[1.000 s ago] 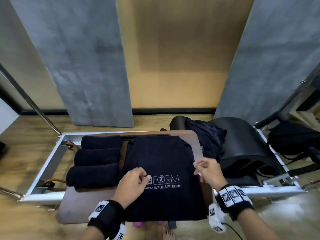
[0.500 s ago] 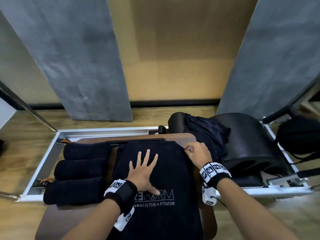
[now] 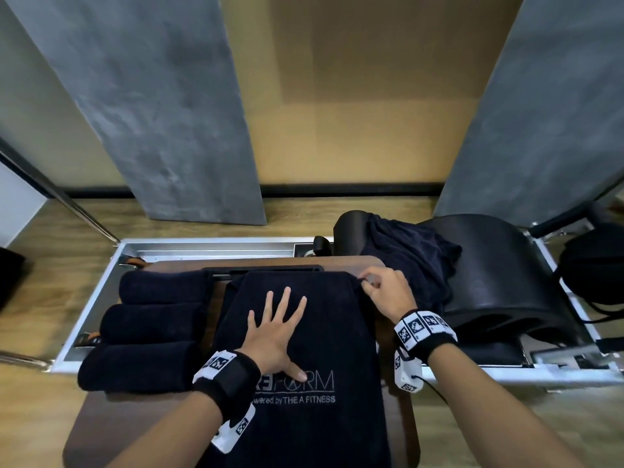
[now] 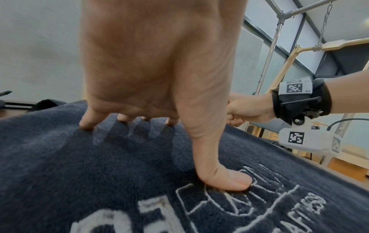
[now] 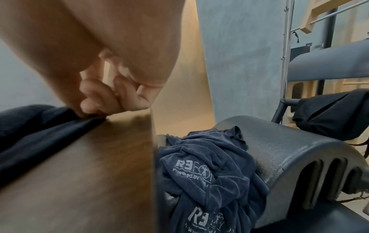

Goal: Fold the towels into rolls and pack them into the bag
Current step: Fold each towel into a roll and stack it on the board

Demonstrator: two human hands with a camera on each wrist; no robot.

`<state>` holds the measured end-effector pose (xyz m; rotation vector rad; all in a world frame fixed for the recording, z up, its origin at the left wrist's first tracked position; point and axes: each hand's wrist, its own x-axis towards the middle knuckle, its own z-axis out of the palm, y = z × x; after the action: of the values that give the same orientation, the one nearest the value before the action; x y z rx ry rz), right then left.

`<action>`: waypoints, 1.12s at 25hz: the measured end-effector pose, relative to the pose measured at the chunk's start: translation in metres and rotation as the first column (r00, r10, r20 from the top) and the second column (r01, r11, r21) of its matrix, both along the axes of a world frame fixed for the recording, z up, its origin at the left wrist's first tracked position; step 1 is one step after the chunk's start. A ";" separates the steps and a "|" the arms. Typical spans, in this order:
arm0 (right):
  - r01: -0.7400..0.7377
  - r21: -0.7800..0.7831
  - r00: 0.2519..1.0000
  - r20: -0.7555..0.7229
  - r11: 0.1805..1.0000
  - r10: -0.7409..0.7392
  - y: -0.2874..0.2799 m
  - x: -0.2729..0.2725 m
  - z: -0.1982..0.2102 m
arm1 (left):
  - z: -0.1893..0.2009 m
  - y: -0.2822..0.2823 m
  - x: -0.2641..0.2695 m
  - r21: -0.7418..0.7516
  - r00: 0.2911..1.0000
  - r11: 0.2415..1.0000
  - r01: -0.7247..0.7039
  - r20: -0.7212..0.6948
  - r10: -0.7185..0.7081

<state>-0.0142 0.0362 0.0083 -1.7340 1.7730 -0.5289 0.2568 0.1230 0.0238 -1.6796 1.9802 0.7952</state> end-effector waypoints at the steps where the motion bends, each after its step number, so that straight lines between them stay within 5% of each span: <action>1: 0.100 -0.011 0.995 -0.017 0.995 -0.100 -0.003 -0.001 0.001 | -0.001 0.000 0.000 -0.003 1.000 1.000 -0.004 -0.001 0.004; 4: 0.369 0.003 0.926 0.086 0.930 -0.367 -0.008 -0.002 0.000 | -0.002 0.001 0.001 -0.011 1.000 1.000 -0.014 -0.011 0.014; 10: 0.231 0.291 0.922 0.240 0.928 -0.304 -0.009 0.006 0.002 | -0.002 0.004 0.002 -0.021 1.000 1.000 -0.013 -0.022 0.013; 15: 0.470 0.134 0.853 0.182 0.872 -0.488 0.003 0.006 0.011 | 0.000 0.008 -0.007 -0.035 0.999 0.999 0.003 -0.035 -0.004; 18: 0.091 0.306 0.862 0.452 0.948 -0.228 0.024 0.032 0.017 | 0.001 0.011 -0.018 -0.060 0.997 0.998 0.022 -0.068 -0.026; 20: -0.166 0.446 0.845 0.525 0.880 -0.107 0.041 0.050 0.019 | 0.002 0.014 -0.016 -0.088 0.990 0.996 -0.003 -0.141 -0.010; 22: -0.206 0.489 0.853 0.514 0.848 -0.089 0.051 0.059 0.015 | 0.003 0.015 -0.008 -0.175 0.944 0.969 -0.173 -0.310 0.112; 24: -0.144 0.478 0.851 0.506 0.866 -0.137 0.055 0.059 0.009 | 0.004 0.012 0.007 -0.308 0.780 0.799 -0.517 -0.553 0.292; 26: -0.112 0.470 0.839 0.516 0.875 -0.170 0.057 0.054 0.006 | 0.004 0.001 0.023 -0.297 0.515 0.478 -0.826 -0.742 0.429; 28: -0.112 0.481 0.832 0.523 0.870 -0.183 0.058 0.052 0.005 | 0.004 -0.016 0.039 -0.215 0.332 0.264 -0.940 -0.746 0.577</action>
<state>0.0375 0.0942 0.0131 -1.0437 1.3574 -0.4764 0.2958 0.1071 0.0279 -3.4235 1.6041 1.0677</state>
